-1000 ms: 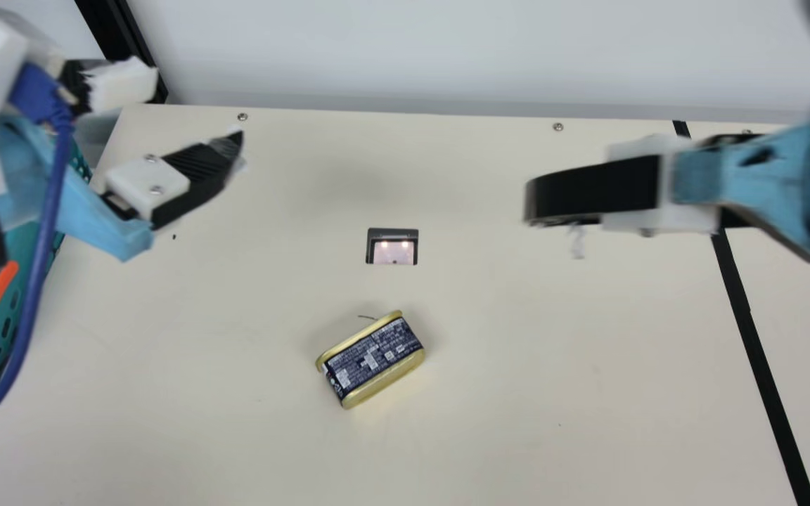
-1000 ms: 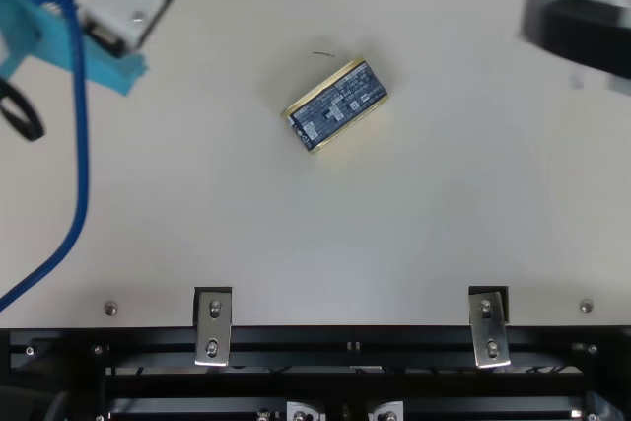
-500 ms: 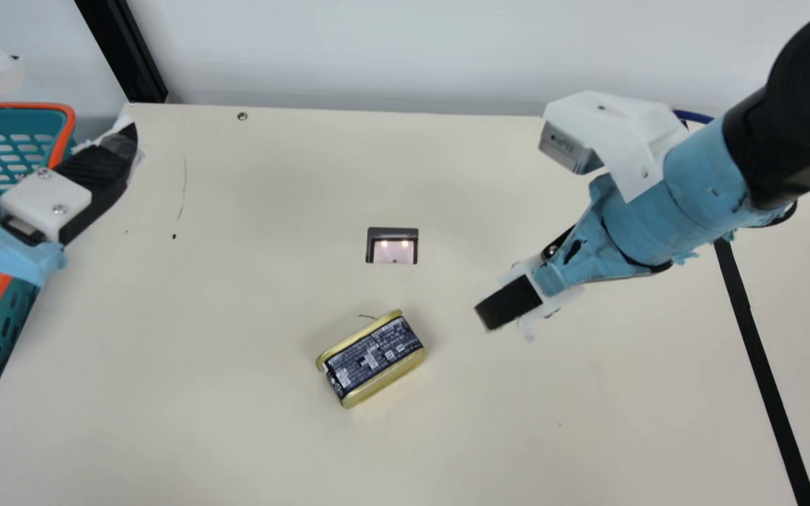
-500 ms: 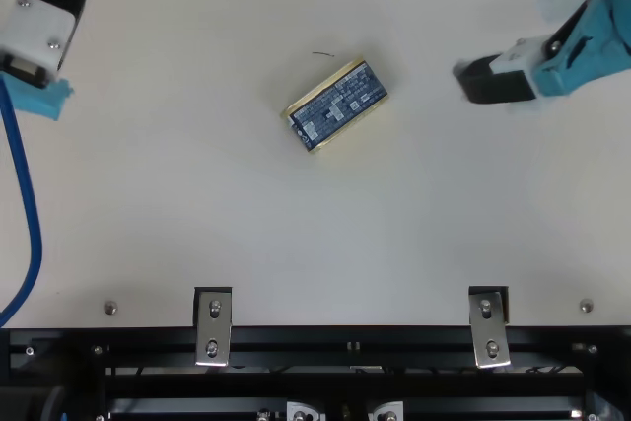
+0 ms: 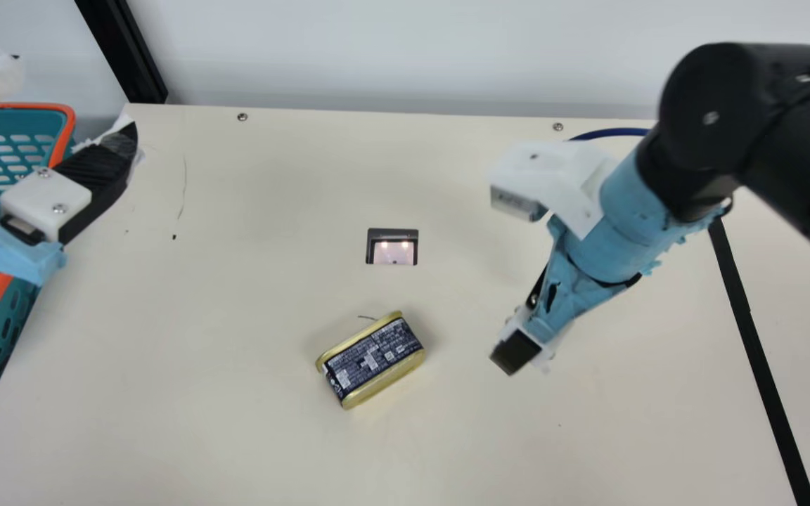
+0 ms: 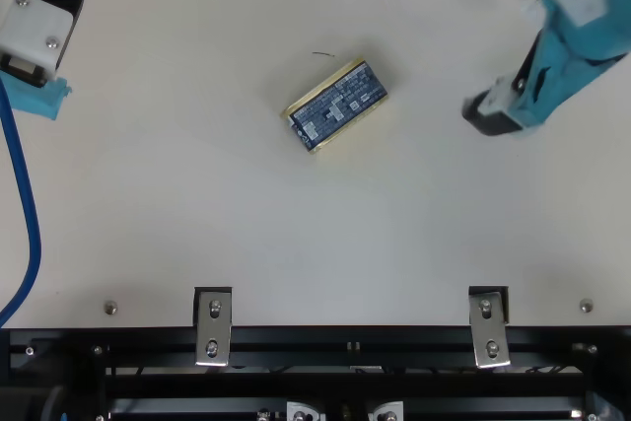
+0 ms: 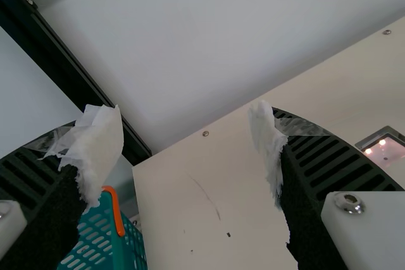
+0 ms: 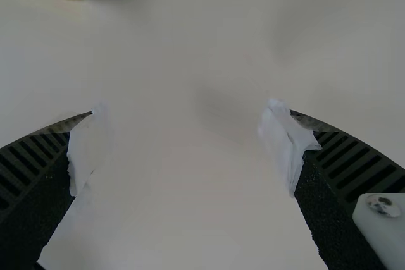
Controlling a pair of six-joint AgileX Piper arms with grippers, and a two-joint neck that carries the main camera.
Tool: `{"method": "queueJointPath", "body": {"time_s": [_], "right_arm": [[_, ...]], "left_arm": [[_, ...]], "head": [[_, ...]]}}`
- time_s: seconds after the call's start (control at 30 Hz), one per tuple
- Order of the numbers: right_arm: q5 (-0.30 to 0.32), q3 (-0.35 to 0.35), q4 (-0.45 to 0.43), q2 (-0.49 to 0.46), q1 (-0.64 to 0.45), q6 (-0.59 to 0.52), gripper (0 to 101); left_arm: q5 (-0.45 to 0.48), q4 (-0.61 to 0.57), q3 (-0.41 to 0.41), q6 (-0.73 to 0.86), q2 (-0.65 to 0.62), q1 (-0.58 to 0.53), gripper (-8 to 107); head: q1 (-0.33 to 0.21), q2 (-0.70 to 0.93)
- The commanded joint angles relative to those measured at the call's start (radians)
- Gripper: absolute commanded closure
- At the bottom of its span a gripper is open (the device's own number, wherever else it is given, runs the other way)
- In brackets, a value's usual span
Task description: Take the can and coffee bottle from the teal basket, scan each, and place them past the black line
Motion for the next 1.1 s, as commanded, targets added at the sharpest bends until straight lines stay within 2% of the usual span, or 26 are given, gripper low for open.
{"method": "queueJointPath", "body": {"time_s": [0.0, 0.13, 0.3, 0.53, 0.73, 1.07], "right_arm": [[0.001, -0.011, -0.165, 0.033, 0.050, -0.080, 0], [0.001, -0.041, -0.274, 0.071, 0.100, -0.166, 0], [0.001, -0.089, -0.293, 0.098, 0.124, -0.278, 0], [0.001, -0.152, -0.161, 0.119, 0.149, -0.454, 0], [0.001, -0.180, -0.045, 0.129, 0.192, -0.584, 0], [0.001, -0.219, 0.065, 0.155, 0.251, -0.697, 0]], "left_arm": [[0.000, 0.000, 0.000, 0.000, 0.000, 0.000, 9], [0.000, 0.000, 0.000, 0.000, 0.000, 0.000, 9], [0.000, 0.000, 0.000, 0.000, 0.000, 0.000, 9], [0.000, 0.000, 0.000, 0.000, 0.000, 0.000, 9], [0.000, 0.000, 0.000, 0.000, 0.000, 0.000, 9], [0.000, 0.000, 0.000, 0.000, 0.000, 0.000, 9]], "head": [[-0.003, -0.010], [-0.003, -0.010], [-0.003, -0.010], [-0.003, -0.010], [-0.003, -0.010], [-0.003, -0.010]]}}
